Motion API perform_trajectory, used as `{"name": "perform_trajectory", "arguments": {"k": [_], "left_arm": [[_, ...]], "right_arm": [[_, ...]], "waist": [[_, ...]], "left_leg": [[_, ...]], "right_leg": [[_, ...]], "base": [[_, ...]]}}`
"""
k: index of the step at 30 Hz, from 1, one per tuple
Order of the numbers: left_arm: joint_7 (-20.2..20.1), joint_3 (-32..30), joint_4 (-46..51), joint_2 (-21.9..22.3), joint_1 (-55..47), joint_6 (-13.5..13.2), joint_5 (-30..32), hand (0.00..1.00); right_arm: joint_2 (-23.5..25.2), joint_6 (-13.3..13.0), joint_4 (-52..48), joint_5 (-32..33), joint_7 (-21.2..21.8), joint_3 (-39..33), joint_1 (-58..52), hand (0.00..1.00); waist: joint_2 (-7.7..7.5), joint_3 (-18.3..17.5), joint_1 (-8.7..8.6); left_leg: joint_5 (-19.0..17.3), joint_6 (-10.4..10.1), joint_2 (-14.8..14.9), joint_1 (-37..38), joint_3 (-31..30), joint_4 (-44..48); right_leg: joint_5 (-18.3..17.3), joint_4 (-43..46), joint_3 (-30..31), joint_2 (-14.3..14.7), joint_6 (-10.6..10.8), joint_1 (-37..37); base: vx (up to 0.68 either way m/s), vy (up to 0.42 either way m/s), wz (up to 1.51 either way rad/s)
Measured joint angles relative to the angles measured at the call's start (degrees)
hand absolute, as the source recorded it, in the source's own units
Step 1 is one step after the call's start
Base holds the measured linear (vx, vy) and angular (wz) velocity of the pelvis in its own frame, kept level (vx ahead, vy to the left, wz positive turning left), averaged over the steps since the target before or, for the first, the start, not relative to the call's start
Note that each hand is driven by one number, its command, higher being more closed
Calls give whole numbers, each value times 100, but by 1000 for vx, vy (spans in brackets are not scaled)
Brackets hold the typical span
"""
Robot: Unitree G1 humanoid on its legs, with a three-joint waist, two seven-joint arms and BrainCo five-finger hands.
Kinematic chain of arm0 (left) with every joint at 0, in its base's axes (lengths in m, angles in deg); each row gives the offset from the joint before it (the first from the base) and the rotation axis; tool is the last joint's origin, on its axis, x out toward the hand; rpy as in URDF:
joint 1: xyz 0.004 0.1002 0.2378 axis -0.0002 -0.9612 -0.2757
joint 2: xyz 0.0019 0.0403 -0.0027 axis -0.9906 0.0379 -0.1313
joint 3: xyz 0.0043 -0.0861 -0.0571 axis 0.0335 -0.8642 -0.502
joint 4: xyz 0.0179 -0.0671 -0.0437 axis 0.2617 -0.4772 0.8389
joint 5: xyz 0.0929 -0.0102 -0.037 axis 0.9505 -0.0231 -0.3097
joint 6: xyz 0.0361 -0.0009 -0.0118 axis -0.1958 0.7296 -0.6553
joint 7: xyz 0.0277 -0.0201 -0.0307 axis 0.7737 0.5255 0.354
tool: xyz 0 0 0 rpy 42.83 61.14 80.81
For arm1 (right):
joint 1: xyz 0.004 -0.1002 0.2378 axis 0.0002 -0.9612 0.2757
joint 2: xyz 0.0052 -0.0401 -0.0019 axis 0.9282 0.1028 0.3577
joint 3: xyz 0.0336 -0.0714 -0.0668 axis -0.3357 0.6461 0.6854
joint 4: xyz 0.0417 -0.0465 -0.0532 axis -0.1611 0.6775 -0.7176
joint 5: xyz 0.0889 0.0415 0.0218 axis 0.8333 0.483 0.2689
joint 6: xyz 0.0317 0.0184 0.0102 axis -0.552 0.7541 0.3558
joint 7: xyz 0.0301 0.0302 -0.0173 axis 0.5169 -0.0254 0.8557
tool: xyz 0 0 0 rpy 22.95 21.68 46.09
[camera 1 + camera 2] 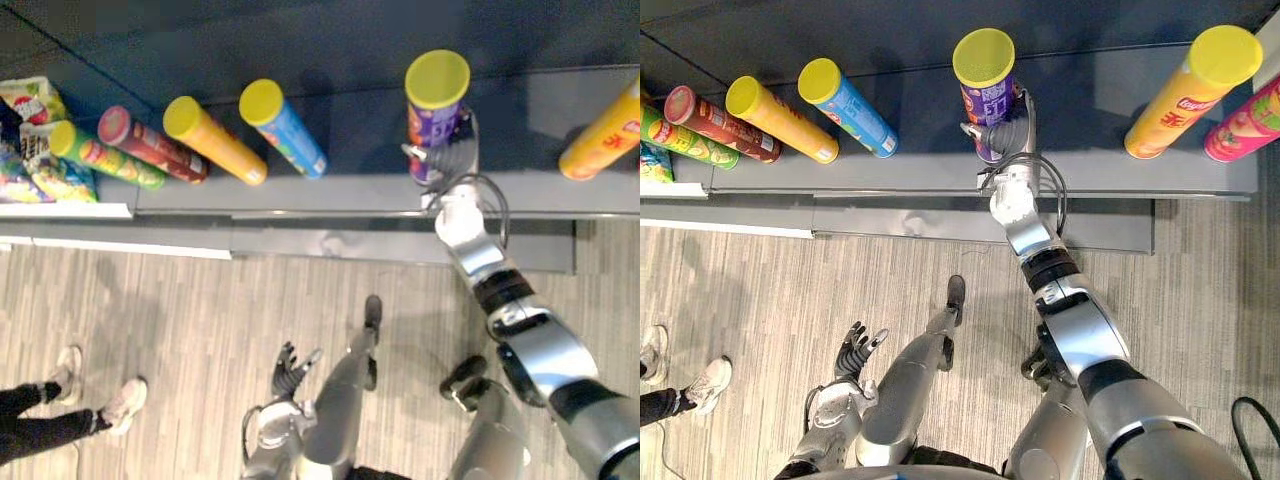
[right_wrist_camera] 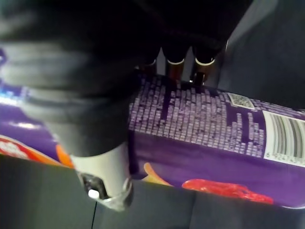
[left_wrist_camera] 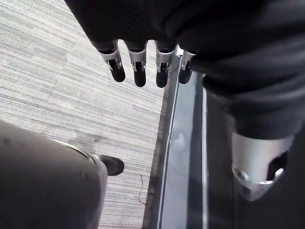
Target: Put the gum and the chips on the shelf.
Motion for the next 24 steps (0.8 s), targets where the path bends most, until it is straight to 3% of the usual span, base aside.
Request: {"name": "perform_trajectory", "arguments": {"k": [14, 24], "left_arm": [[3, 147, -190, 1, 107, -157, -2, 0], [49, 343, -252, -5, 247, -183, -3, 0]], "right_arm": [[-5, -34, 177, -222, -195, -8, 35, 100], [-183, -320, 231, -450, -441, 38, 156, 100]], "waist": [[89, 40, 141], [198, 24, 211]], "left_leg": [[-28, -16, 102, -409, -11, 271], [-28, -11, 94, -650, -123, 308]], "right_leg": [[-44, 145, 34, 52, -55, -358], [-43, 171, -23, 44, -56, -543]], "base": [[1, -82, -1], [19, -63, 3]]}}
